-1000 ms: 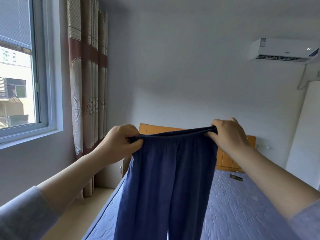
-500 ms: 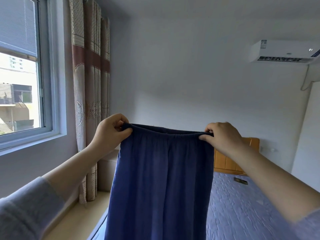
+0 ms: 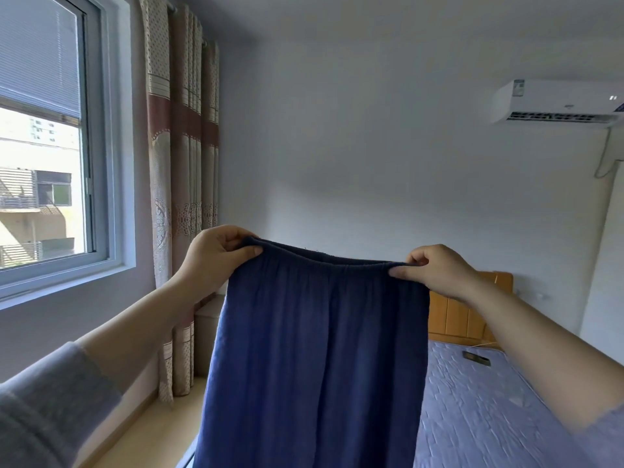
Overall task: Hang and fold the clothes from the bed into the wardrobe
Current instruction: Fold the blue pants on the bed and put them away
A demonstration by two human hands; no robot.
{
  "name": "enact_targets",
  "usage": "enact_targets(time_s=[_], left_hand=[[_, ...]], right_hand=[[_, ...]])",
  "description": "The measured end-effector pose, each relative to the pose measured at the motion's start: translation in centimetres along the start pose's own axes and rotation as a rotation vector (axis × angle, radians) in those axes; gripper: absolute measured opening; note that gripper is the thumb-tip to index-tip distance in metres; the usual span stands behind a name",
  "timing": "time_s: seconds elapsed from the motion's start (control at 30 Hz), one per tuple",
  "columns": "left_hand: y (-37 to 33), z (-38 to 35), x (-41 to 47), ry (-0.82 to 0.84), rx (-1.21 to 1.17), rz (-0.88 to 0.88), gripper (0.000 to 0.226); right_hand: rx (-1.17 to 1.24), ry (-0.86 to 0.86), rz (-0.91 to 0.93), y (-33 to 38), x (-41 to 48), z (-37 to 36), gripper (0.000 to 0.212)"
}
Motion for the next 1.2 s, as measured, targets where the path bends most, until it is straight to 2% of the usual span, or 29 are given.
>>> enact_targets(time_s=[0.07, 0.1, 0.17, 0.23, 0.37, 0.43, 0.5, 0.6, 0.7, 0.8, 0.87, 0.97, 1.03, 1.1, 1.13, 1.2], left_hand=[[-0.1, 0.4, 0.1, -0.038, 0.097, -0.008, 0.006], [-0.1, 0.5, 0.2, -0.06, 0.168, -0.008, 0.01], [0.5, 0.8, 0.4, -0.101, 0.23, 0.051, 0.033], [1.3, 0.9, 0.4, -0.122, 0.1, 0.169, 0.041], [3.2, -0.7, -0.7, -0.139, -0.226, 0.477, 0.026], [3.9, -1.8, -1.4, -0.133, -0.335, 0.589, 0.021], [4.0, -2.9, -1.7, -0.133, -0.431, 0.64, 0.023], [3.5, -4.1, -1.8, -0.149, -0.509, 0.619, 0.019], [2.4, -5.1, -2.0, -0.15, -0.524, 0.549, 0.02], [1.3, -6.1, -2.2, -0.1, -0.521, 0.48, 0.022], [0.6, -6.5, -2.5, -0.061, -0.497, 0.441, 0.027], [-0.3, -6.8, -2.9, -0.013, -0.463, 0.387, 0.034], [-0.9, -6.6, -3.0, -0.005, -0.414, 0.349, 0.031], [-1.6, -6.4, -2.8, 0.0, -0.346, 0.293, 0.026], [-1.9, -6.4, -2.8, 0.01, -0.308, 0.262, 0.026], [-2.5, -6.7, -3.1, 0.057, -0.242, 0.216, 0.027]], right_hand=[[0.314, 0.093, -0.079, -0.4, -0.2, -0.7, 0.027], [0.455, 0.128, -0.123, -0.4, -0.4, -1.0, 0.026], [0.667, 0.155, -0.184, -0.4, -0.6, -1.4, 0.038], [0.812, 0.142, -0.226, -0.3, -0.7, -1.6, 0.041], [1.016, 0.114, -0.414, -1.0, -1.0, -3.0, 0.019], [1.083, 0.103, -0.497, -1.1, -1.3, -3.6, 0.015], [1.183, 0.062, -0.525, -0.9, -1.3, -3.9, 0.015], [1.347, -0.018, -0.509, -0.5, -1.3, -4.2, 0.017], [1.272, -0.065, -0.454, -0.1, -1.7, -4.6, 0.013], [1.202, -0.075, -0.319, 1.4, -2.1, -4.4, 0.014], [1.201, -0.026, -0.235, 2.9, -2.7, -4.3, 0.02], [1.293, 0.061, -0.215, 4.3, -3.7, -4.7, 0.019], [1.416, 0.182, -0.187, 5.7, -4.4, -5.1, 0.015], [1.457, 0.323, -0.087, 7.3, -5.0, -5.0, 0.023], [1.397, 0.357, -0.027, 7.8, -5.2, -4.9, 0.026], [1.072, 0.267, 0.097, 8.0, -5.3, -4.3, 0.023]])
Point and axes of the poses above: each hand's wrist, its own x-axis towards the middle knuckle, its own z-axis out of the back of the hand, y = z × x, the point moved 9 cm from there along x, towards the middle knuckle, and after that the axes turned 4 degrees about -x, right-handed, at the moved point
